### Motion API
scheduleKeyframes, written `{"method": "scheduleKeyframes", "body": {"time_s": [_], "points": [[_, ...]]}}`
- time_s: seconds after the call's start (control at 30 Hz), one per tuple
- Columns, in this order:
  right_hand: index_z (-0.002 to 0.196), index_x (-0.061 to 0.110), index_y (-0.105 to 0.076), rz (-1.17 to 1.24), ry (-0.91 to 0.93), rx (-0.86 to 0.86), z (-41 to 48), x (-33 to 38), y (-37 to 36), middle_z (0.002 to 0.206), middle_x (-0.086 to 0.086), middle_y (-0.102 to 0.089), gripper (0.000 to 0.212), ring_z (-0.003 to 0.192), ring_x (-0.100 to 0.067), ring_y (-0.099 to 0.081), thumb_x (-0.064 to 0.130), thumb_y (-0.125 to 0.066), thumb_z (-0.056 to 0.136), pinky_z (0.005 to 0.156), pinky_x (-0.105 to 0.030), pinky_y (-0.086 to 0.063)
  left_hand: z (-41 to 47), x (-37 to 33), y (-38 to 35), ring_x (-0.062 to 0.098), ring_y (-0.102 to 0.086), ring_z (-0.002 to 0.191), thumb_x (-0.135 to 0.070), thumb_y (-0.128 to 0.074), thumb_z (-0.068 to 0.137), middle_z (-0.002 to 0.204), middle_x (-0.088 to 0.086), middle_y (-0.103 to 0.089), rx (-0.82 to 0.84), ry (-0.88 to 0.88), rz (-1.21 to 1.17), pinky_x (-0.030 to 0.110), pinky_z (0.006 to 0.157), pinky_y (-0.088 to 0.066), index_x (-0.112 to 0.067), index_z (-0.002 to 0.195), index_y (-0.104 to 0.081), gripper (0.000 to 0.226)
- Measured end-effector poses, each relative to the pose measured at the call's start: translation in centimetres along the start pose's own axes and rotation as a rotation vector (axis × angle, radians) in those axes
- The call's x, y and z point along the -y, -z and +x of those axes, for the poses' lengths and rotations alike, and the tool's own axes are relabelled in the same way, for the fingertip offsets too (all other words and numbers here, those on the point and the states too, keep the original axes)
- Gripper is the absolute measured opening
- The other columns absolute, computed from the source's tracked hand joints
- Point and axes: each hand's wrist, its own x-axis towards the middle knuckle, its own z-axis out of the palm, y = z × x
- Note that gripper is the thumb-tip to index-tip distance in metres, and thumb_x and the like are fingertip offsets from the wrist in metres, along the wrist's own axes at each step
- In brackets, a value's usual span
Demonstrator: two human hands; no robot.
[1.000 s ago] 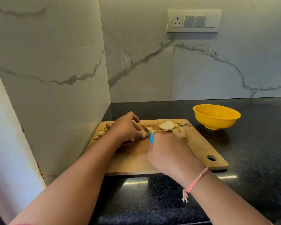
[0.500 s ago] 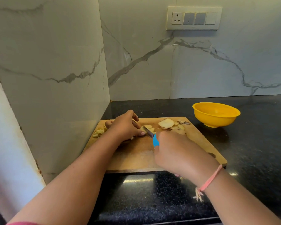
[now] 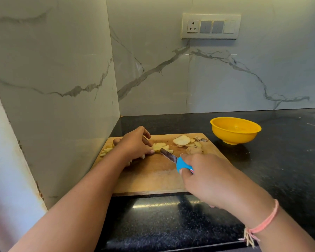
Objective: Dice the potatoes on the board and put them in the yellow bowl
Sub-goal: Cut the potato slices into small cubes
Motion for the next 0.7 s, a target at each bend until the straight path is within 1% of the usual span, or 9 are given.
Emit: {"method": "scheduleKeyframes", "body": {"time_s": [0.1, 0.17, 0.23, 0.3, 0.4, 0.5, 0.57, 0.63, 0.7], "points": [[0.142, 0.027, -0.034, 0.039, -0.002, -0.031, 0.3, -0.2, -0.3, 0.112, 0.001, -0.055, 0.043, 0.06, -0.006, -0.041, 0.034, -0.036, 0.1, 0.057, -0.02, -0.042, 0.2, 0.0, -0.1, 0.015, -0.06, 0.102, -0.028, -0.073, 0.082, 0.093, -0.015, -0.06, -0.005, 0.01, 0.036, 0.045, 0.098, -0.045, -0.038, 0.091, -0.042, 0.034], [0.142, 0.028, -0.034, 0.064, -0.008, -0.042, 0.4, -0.4, -0.3, 0.109, 0.002, -0.054, 0.043, 0.06, -0.006, -0.042, 0.035, -0.035, 0.1, 0.055, -0.02, -0.041, 0.2, 0.0, -0.1, 0.018, -0.057, 0.108, -0.028, -0.071, 0.084, 0.092, -0.016, -0.059, -0.003, 0.012, 0.07, 0.045, 0.098, -0.044, -0.039, 0.088, -0.042, 0.031], [0.143, 0.029, -0.033, 0.065, 0.004, -0.067, 0.7, -0.5, -0.2, 0.113, 0.002, -0.055, 0.044, 0.063, -0.007, -0.045, 0.035, -0.035, 0.1, 0.056, -0.02, -0.042, 0.3, 0.1, -0.1, 0.019, -0.055, 0.11, -0.027, -0.067, 0.087, 0.096, -0.015, -0.06, 0.013, 0.012, 0.091, 0.045, 0.098, -0.044, -0.041, 0.088, -0.041, 0.029], [0.143, 0.028, -0.033, 0.064, 0.018, -0.092, 1.0, -0.5, 0.0, 0.108, 0.003, -0.056, 0.044, 0.061, -0.006, -0.042, 0.035, -0.035, 0.1, 0.052, -0.018, -0.038, 0.3, 0.1, -0.2, 0.019, -0.054, 0.11, -0.025, -0.061, 0.088, 0.109, -0.012, -0.061, 0.026, 0.007, 0.12, 0.045, 0.099, -0.043, -0.042, 0.095, -0.042, 0.026], [0.143, 0.026, -0.034, 0.073, 0.017, -0.094, 1.5, -0.5, 0.6, 0.099, 0.002, -0.052, 0.043, 0.058, -0.004, -0.038, 0.033, -0.034, 0.101, 0.049, -0.016, -0.034, 0.2, -0.1, -0.1, 0.018, -0.048, 0.118, -0.02, -0.054, 0.089, 0.124, -0.012, -0.058, 0.03, -0.031, 0.148, 0.044, 0.101, -0.039, -0.043, 0.11, -0.045, 0.033], [0.14, 0.025, -0.038, 0.077, 0.009, -0.084, 2.5, -0.4, 0.8, 0.087, 0.002, -0.055, 0.041, 0.054, -0.006, -0.048, 0.031, -0.034, 0.1, 0.044, -0.017, -0.04, -0.3, -0.4, 0.0, 0.017, -0.038, 0.129, -0.018, -0.052, 0.09, 0.133, -0.014, -0.052, 0.052, -0.071, 0.206, 0.044, 0.105, -0.031, -0.039, 0.127, -0.048, 0.043], [0.139, 0.025, -0.039, 0.094, -0.006, -0.074, 3.3, -0.3, 0.6, 0.08, 0.0, -0.056, 0.04, 0.049, -0.008, -0.053, 0.031, -0.035, 0.1, 0.04, -0.017, -0.041, -0.3, -0.3, 0.0, 0.017, -0.041, 0.128, -0.021, -0.054, 0.09, 0.132, -0.013, -0.055, 0.064, -0.082, 0.202, 0.044, 0.105, -0.033, -0.04, 0.126, -0.05, 0.041], [0.139, 0.024, -0.039, 0.104, -0.016, -0.074, 3.8, -0.2, 0.4, 0.083, -0.001, -0.057, 0.04, 0.05, -0.009, -0.054, 0.031, -0.035, 0.1, 0.04, -0.017, -0.042, -0.4, -0.4, 0.0, 0.017, -0.041, 0.127, -0.025, -0.054, 0.092, 0.129, -0.014, -0.057, 0.04, -0.085, 0.23, 0.041, 0.101, -0.032, -0.042, 0.125, -0.052, 0.037], [0.14, 0.025, -0.038, 0.107, -0.013, -0.084, 3.9, -0.1, 0.1, 0.087, 0.001, -0.055, 0.041, 0.052, -0.008, -0.054, 0.032, -0.035, 0.1, 0.041, -0.017, -0.042, -0.6, -0.6, 0.0, 0.017, -0.039, 0.127, -0.028, -0.053, 0.094, 0.127, -0.016, -0.057, 0.014, -0.086, 0.273, 0.037, 0.09, -0.028, -0.042, 0.126, -0.052, 0.035]]}}
